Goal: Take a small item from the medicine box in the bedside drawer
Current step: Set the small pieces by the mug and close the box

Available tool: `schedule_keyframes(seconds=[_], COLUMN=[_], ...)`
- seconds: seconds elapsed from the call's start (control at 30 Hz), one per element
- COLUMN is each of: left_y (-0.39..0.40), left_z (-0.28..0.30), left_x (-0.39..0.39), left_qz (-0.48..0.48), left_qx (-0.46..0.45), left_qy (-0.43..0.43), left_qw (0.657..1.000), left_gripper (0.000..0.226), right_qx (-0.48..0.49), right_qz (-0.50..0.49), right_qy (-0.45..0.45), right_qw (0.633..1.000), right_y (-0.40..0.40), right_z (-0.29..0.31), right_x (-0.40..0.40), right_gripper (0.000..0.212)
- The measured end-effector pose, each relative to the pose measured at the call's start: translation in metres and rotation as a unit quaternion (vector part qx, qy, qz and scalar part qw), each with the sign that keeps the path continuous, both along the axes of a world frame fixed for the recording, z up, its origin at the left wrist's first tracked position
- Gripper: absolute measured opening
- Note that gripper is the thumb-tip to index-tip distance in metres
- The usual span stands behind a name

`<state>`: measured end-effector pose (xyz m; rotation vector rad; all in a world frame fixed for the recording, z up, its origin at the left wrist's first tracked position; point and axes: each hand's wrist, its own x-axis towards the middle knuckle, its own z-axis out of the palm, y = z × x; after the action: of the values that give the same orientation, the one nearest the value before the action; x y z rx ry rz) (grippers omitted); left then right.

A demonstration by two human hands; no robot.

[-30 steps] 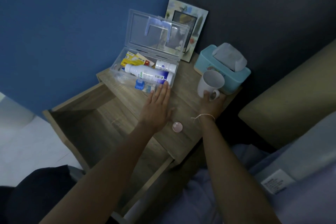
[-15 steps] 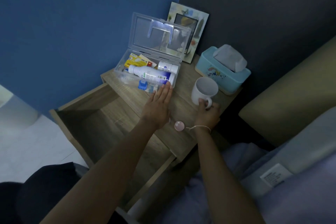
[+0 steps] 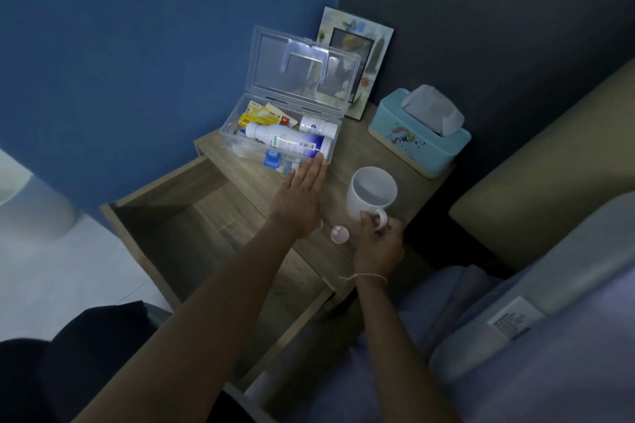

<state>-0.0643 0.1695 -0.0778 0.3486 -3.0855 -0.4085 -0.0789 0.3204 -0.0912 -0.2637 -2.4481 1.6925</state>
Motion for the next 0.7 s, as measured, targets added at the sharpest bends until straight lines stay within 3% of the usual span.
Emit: schedule_keyframes(seconds=[0.2, 0.4, 0.53, 0.7], left_y=[-0.001, -0.002, 0.002, -0.01], left_z=[0.007, 0.02, 0.024, 0.036], left_x=[0.001, 0.014, 0.039, 0.072], left_qz=[-0.009, 0.008, 0.021, 0.069], left_qx=[-0.005, 0.011, 0.01, 0.02], left_qy=[-0.009, 0.037, 0.056, 0.052], left_qw=[1.0, 0.999, 0.998, 0.996], left_gripper=[0.077, 0.075, 0.074, 0.072], right_qx=[-0.013, 0.048, 0.155, 0.164], right_qz=[0.012, 0.04, 0.124, 0.234], right_qy=[-0.003, 0.013, 0.138, 0.203], right_qw=[1.0, 0.998, 0.97, 0.936], right_y=[0.0, 0.001, -0.008, -0.041], right_z=[0.001, 0.007, 0.019, 0.041], right_x=[0.004, 0.012, 0.027, 0.033], right_gripper=[0.045, 0.079, 0.07, 0.062])
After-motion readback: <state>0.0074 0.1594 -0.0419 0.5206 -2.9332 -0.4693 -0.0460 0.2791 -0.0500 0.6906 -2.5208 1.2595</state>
